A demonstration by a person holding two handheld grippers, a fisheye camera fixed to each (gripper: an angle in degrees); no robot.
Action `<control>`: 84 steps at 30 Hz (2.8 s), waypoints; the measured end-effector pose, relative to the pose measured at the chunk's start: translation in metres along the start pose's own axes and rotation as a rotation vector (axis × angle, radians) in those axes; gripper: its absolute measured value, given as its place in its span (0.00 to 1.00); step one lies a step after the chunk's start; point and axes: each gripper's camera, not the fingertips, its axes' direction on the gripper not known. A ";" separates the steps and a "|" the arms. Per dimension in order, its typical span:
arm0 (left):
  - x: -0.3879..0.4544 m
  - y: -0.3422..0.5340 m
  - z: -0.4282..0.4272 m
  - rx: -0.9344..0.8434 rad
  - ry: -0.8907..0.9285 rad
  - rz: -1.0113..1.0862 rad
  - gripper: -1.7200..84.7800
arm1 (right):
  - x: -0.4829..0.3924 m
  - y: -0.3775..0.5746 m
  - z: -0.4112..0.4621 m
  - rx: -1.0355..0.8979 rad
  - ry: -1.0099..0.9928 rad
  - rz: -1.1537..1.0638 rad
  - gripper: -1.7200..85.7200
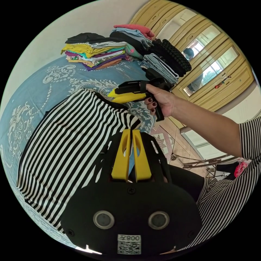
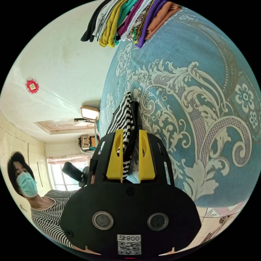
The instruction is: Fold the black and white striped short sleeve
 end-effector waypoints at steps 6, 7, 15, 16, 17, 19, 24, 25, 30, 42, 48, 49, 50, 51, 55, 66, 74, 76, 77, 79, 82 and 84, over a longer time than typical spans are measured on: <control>-0.001 -0.001 0.001 -0.004 0.018 -0.001 0.03 | -0.010 -0.041 0.030 -0.033 0.057 0.022 0.13; -0.001 0.000 0.000 -0.005 0.021 -0.001 0.03 | -0.013 -0.047 0.036 -0.040 0.085 0.018 0.13; -0.008 0.009 -0.013 0.004 0.036 -0.011 0.03 | -0.023 -0.066 0.063 -0.078 0.116 0.010 0.08; -0.010 0.012 -0.016 0.008 0.038 -0.015 0.03 | -0.026 -0.066 0.066 -0.078 0.133 0.001 0.07; -0.011 0.015 -0.021 0.012 0.038 -0.018 0.03 | -0.029 -0.064 0.068 -0.075 0.145 -0.003 0.06; -0.013 0.021 -0.029 0.022 0.042 -0.025 0.03 | -0.035 -0.061 0.069 -0.065 0.147 -0.015 0.05; -0.020 0.041 -0.061 0.071 0.055 -0.048 0.03 | -0.062 -0.051 0.067 -0.041 0.106 -0.083 0.04; -0.021 0.048 -0.072 0.086 0.052 -0.053 0.03 | -0.072 -0.047 0.068 -0.040 0.092 -0.103 0.04; -0.035 0.093 -0.124 0.161 0.034 -0.102 0.03 | -0.118 -0.031 0.085 -0.062 0.042 -0.199 0.04; -0.125 0.290 -0.246 0.387 0.037 -0.582 0.03 | -0.220 0.005 0.236 -0.211 -0.058 -0.367 0.04; -0.152 0.360 -0.270 0.403 0.021 -0.724 0.03 | -0.235 0.021 0.329 -0.319 0.020 -0.362 0.04; -0.157 0.372 -0.274 0.415 0.030 -0.748 0.03 | -0.236 0.024 0.344 -0.336 0.033 -0.360 0.04; -0.161 0.384 -0.279 0.431 0.037 -0.777 0.03 | -0.239 0.027 0.357 -0.349 0.045 -0.362 0.04; -0.164 0.390 -0.282 0.440 0.040 -0.792 0.03 | -0.240 0.028 0.362 -0.352 0.052 -0.364 0.04; -0.180 0.428 -0.298 0.494 0.069 -0.874 0.03 | -0.251 0.032 0.395 -0.379 0.091 -0.377 0.04; -0.213 0.510 -0.324 0.584 0.199 -1.038 0.03 | -0.254 0.039 0.464 -0.432 0.130 -0.351 0.04; -0.227 0.571 -0.333 0.713 0.308 -1.214 0.03 | -0.252 0.036 0.498 -0.446 0.163 -0.331 0.04; -0.226 0.583 -0.337 0.745 0.320 -1.242 0.03 | -0.253 0.035 0.504 -0.448 0.167 -0.335 0.04; -0.225 0.589 -0.340 0.753 0.316 -1.259 0.03 | -0.253 0.034 0.506 -0.448 0.165 -0.338 0.04; -0.222 0.597 -0.345 0.762 0.309 -1.267 0.02 | -0.254 0.032 0.507 -0.447 0.147 -0.334 0.04; -0.214 0.601 -0.358 0.770 0.273 -1.238 0.02 | -0.258 0.030 0.506 -0.452 0.091 -0.333 0.05; -0.209 0.592 -0.368 0.745 0.245 -1.177 0.02 | -0.261 0.029 0.501 -0.449 0.070 -0.356 0.05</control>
